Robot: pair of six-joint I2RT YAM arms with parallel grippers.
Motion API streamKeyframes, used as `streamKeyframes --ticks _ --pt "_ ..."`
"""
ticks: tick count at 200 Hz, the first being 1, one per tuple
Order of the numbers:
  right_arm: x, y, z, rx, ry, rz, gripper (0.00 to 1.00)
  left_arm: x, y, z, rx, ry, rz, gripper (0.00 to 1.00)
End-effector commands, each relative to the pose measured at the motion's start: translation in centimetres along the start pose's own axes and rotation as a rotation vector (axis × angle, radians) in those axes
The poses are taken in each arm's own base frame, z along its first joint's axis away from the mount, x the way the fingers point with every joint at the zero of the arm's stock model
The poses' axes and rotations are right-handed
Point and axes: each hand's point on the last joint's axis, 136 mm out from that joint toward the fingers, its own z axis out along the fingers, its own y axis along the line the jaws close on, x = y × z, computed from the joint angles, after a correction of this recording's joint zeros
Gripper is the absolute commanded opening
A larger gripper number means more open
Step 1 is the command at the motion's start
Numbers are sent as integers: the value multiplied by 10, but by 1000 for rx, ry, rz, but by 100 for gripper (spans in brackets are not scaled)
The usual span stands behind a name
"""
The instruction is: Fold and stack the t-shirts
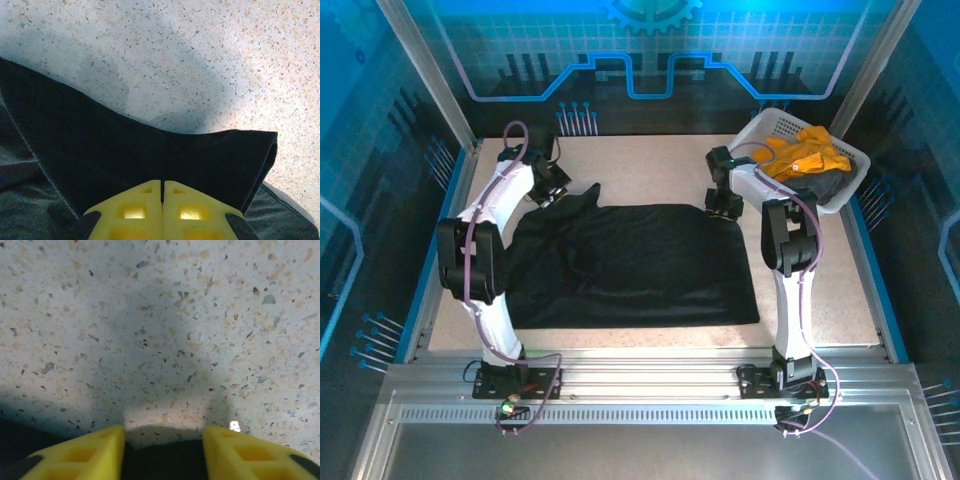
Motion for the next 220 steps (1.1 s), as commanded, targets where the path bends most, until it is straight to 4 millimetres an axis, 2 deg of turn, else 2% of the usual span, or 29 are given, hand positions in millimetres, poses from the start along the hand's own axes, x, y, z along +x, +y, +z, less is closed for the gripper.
streamKeyframes --ticks 1,25,45,65,91,129,146,182,205,220 --pt "10 -3 8 19 54 -15 30 4 2 -26 19 -19 -11 0" --pt "-4 -6 -8 13 -8 -13 16 7 12 -52 12 -62 -13 0" --pt "-10 -6 -25 -6 -49 -21 12 15 30 -71 -3 -93 -41 0" --pt "1 -5 -35 -34 -38 -14 10 27 50 -85 -9 -113 -70 0" --pt "32 -11 -39 -34 -3 9 7 43 78 -94 -41 -129 -85 0" --pt "70 -30 -43 -34 21 71 7 65 110 -103 -76 -132 -82 0" --pt "77 -38 -47 -28 17 86 6 76 126 -106 -92 -133 -80 0" --pt "70 -42 -63 -60 -16 164 9 102 166 -110 -152 -125 -85 0" --pt "60 -37 -72 -85 -20 241 14 116 188 -110 -186 -122 -93 0" --pt "54 -30 -78 -113 -13 309 21 123 197 -107 -197 -115 -98 0"
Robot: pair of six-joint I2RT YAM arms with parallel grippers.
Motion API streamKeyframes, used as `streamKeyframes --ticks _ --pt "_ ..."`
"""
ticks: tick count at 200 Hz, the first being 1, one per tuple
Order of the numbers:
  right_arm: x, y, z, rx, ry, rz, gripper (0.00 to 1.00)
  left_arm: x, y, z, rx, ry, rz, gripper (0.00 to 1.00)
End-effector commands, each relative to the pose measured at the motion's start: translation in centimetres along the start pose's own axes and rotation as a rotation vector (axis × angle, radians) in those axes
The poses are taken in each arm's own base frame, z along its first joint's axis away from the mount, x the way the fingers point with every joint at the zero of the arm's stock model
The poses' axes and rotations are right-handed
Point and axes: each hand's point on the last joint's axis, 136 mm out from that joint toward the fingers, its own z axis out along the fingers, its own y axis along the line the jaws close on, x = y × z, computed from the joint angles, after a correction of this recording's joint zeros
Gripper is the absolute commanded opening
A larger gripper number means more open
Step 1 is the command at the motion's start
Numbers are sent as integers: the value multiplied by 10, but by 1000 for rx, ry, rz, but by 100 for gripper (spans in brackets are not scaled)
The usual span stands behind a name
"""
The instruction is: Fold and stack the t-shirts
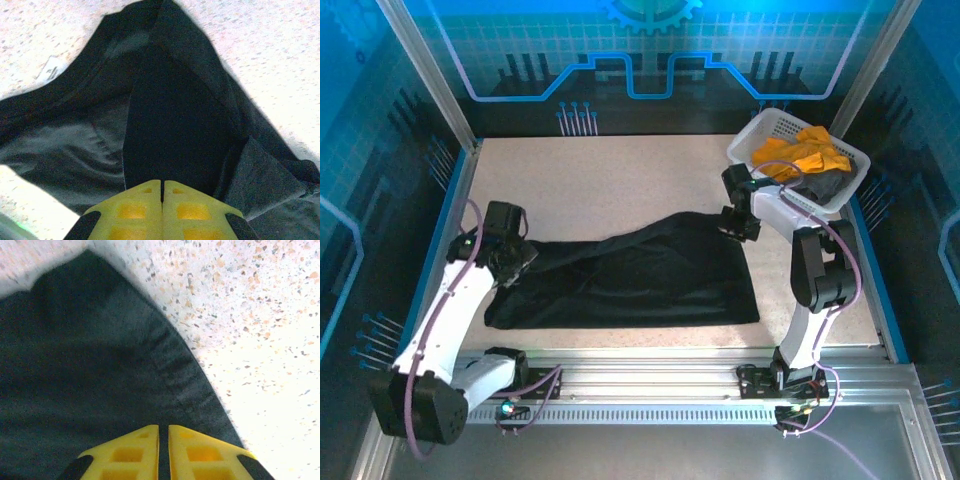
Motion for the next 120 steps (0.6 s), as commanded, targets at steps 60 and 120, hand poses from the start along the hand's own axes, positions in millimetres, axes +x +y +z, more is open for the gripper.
streamKeyframes --ticks 60,120 --pt "-23 55 -13 -109 62 398 45 21 24 16 -44 31 -24 0" --pt "-24 74 25 -62 125 603 37 10 3 17 -5 19 -21 0"
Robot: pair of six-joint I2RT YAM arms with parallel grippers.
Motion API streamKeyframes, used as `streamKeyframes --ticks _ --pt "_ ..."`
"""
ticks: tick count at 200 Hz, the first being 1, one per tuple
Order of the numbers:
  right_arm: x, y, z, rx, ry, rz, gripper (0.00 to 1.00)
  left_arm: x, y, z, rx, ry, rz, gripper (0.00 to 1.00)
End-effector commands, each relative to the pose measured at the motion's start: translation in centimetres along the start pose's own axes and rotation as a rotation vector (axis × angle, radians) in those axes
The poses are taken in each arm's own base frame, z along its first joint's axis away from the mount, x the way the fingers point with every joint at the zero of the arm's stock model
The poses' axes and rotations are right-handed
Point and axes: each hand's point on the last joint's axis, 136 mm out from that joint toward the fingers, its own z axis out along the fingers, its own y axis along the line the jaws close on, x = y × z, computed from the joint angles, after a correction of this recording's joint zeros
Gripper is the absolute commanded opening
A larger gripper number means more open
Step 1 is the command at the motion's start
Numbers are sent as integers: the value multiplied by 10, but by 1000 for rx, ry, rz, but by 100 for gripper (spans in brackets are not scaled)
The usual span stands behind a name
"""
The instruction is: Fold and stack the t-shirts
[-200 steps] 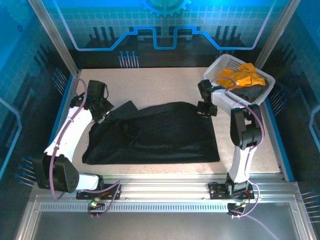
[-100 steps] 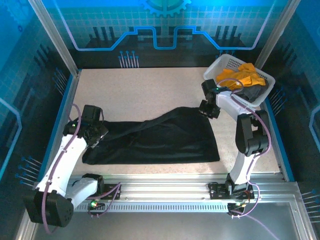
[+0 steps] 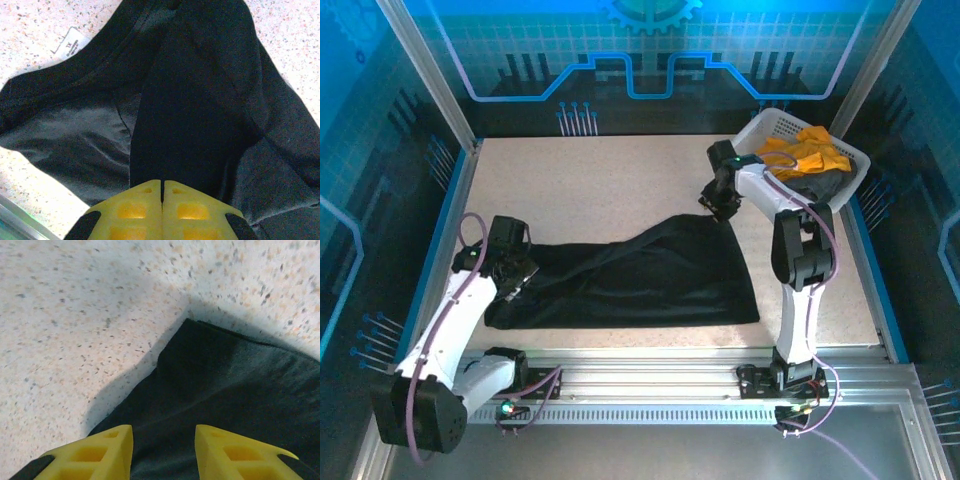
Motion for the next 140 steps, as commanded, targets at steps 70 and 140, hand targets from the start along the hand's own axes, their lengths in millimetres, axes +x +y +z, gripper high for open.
streamKeyframes --ticks 70,140 --pt "-9 6 28 41 -9 220 39 -12 -23 -13 61 -23 9 0" --pt "-7 8 43 60 7 225 34 -15 -30 -10 67 -18 8 0"
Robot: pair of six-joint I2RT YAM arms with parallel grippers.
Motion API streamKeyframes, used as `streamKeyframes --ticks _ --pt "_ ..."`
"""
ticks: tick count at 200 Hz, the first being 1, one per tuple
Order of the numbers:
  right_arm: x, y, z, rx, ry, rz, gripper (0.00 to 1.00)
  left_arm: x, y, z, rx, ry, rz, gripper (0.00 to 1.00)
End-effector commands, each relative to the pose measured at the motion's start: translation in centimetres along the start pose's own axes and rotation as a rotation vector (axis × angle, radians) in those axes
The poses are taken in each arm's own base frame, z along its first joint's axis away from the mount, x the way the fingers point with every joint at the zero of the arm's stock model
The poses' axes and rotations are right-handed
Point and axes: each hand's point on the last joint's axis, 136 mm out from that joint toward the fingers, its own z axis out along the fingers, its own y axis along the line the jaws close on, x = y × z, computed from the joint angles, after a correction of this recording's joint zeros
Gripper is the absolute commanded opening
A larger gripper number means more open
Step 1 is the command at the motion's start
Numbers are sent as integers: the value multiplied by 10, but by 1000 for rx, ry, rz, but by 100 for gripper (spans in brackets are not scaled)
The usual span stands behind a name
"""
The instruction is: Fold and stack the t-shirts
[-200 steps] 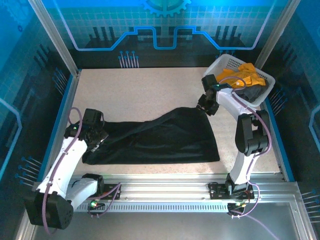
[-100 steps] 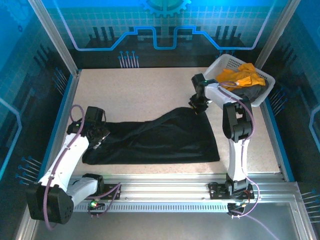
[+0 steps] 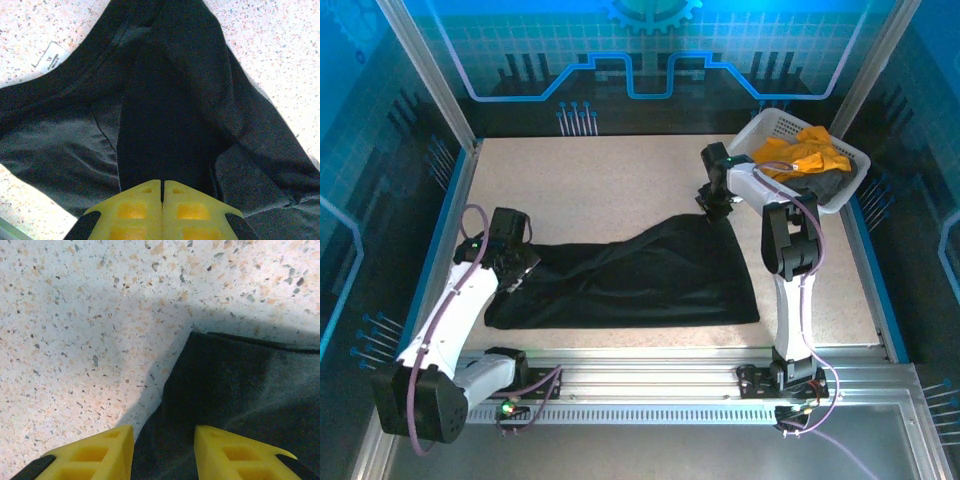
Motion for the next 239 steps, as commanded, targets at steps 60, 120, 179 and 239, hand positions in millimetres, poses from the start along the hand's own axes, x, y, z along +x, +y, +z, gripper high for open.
streamKeyframes --ticks 60,120,179,239 --pt "-5 -25 24 105 -3 9 14 -6 -17 -7 46 -2 3 0" --pt "-40 -6 -20 -118 -103 -72 0 -29 -74 -3 176 -2 23 0" --pt "-28 -22 -19 -178 -19 -90 0 -82 -106 -4 227 -83 31 0" --pt "-25 -29 -29 -225 0 -93 0 -112 -134 -16 386 -150 92 0"
